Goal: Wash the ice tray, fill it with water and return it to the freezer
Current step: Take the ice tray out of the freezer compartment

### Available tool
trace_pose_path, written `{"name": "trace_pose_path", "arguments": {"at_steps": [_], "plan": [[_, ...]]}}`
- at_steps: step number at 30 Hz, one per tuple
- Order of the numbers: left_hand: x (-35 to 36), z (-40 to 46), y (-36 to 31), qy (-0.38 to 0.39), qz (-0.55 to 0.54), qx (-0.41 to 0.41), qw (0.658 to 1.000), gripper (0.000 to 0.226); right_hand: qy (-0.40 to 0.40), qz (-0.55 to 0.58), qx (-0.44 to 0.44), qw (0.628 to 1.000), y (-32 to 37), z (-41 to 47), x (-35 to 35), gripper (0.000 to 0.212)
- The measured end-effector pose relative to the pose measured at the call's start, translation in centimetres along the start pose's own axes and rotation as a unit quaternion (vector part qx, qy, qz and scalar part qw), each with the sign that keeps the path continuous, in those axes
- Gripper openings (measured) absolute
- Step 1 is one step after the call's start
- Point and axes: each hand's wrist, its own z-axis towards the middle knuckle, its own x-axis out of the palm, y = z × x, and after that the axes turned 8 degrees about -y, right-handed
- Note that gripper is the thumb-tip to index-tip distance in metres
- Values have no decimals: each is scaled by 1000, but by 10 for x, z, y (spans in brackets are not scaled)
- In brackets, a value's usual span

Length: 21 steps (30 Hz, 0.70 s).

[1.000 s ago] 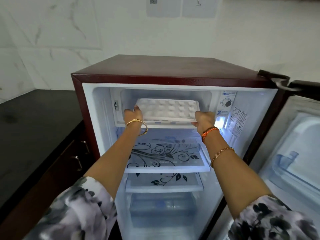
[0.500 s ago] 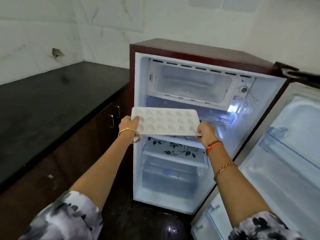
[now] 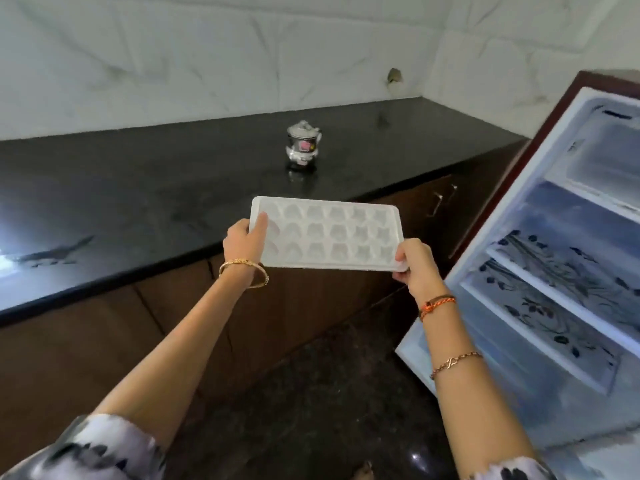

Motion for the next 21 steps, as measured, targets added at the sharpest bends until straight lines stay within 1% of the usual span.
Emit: {"name": "trace_pose_path", "arguments": {"at_steps": [1,3,6,8,13,17,21], "plan": [[-32,3,8,-29,-5,-13,999,34,33,-24,-1,999,-5,-14,24,30],[-102,4,29,-94,-10,-46,994,34,123,-75,-6,989,-20,-48,76,35],[-190,2,58,-175,15,-91,980,40,256,-122,-31,958,-44,-95,142,36],[-247,-3,80,-238,30,-123,963,41,326,-150,-39,933,-61,-131,185,33],[-369,-20,121,-358,31,-175,917,46,450,-177,-50,874,-87,-217,284,31],[-455,-34,144,-464,-40,-191,864,41,542,-197,-79,813,-103,-286,360,34],[-538,-35,157,-530,-92,-192,821,34,604,-218,-105,759,-115,-353,441,33]]}}
